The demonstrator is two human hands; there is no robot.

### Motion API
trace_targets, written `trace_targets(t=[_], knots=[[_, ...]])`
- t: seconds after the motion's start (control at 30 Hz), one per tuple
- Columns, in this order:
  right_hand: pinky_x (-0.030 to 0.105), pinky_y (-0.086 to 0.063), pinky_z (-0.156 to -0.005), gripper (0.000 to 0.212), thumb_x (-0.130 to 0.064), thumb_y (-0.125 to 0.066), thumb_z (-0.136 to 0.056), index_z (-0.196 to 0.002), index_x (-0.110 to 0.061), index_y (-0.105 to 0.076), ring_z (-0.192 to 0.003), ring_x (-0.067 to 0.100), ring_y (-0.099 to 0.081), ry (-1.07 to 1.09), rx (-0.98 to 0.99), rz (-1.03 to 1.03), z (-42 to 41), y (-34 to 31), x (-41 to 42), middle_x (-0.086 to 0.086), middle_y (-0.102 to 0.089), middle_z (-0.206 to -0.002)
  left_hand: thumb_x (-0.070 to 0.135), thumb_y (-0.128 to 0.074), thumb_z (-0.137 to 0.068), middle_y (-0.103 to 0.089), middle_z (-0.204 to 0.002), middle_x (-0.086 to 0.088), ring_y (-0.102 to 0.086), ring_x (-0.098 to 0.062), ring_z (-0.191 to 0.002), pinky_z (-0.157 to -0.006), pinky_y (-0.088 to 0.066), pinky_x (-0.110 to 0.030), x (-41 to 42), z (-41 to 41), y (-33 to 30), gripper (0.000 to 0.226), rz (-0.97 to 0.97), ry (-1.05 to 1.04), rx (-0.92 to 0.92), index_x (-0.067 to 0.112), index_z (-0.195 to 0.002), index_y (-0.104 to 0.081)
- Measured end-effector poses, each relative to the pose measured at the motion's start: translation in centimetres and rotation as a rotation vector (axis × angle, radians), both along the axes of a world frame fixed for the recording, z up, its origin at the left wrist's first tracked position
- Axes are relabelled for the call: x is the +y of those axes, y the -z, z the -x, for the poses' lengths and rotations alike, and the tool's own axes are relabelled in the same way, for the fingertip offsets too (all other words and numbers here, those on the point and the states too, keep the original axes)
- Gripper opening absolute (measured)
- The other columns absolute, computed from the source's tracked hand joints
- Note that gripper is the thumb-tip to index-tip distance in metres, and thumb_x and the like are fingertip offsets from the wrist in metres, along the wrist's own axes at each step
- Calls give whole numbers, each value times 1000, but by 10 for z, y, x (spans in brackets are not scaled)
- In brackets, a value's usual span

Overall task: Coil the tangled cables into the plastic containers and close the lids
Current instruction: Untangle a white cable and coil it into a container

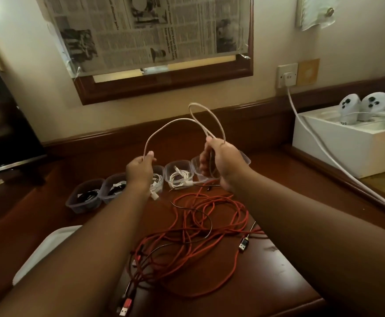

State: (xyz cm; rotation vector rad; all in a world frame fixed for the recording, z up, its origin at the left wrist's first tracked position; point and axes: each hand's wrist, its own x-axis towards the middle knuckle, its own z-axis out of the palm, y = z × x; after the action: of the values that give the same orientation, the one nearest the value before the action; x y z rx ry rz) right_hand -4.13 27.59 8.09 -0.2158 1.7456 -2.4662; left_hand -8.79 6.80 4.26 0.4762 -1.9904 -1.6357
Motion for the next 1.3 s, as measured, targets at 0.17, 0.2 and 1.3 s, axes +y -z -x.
trace_targets(t=[0.17,0.2,1.3], knots=[[31,-49,-58,28,-26,-45,-103,-87,-9,-60,-62,18,-58,-82,4,-504,-24,11,3,7,-59,-73,34,-50,-99,-33,-56,9,-26,-6,-42,-42,-19,-23,-4,-31,-34,24,-187,169,72,19,-95,-67],[33,-51,-63,28,-26,-47,-103,-87,-9,-62,-64,19,-59,-102,14,-562,-30,12,4,8,-61,-75,34,-46,-100,-32,-54,9,-23,-5,-41,-42,-16,-23,-2,-43,-40,27,-210,221,88,17,-98,-67],[30,-39,-91,35,-24,-38,-105,-134,-8,-52,-120,26,-52,-481,259,-1531,-65,97,-7,13,-54,-134,35,-51,-100,-70,-96,-3,-63,-18,-87,-83,-52,-37,-25,-123,95,25,860,462,-490,21,-95,-71]])
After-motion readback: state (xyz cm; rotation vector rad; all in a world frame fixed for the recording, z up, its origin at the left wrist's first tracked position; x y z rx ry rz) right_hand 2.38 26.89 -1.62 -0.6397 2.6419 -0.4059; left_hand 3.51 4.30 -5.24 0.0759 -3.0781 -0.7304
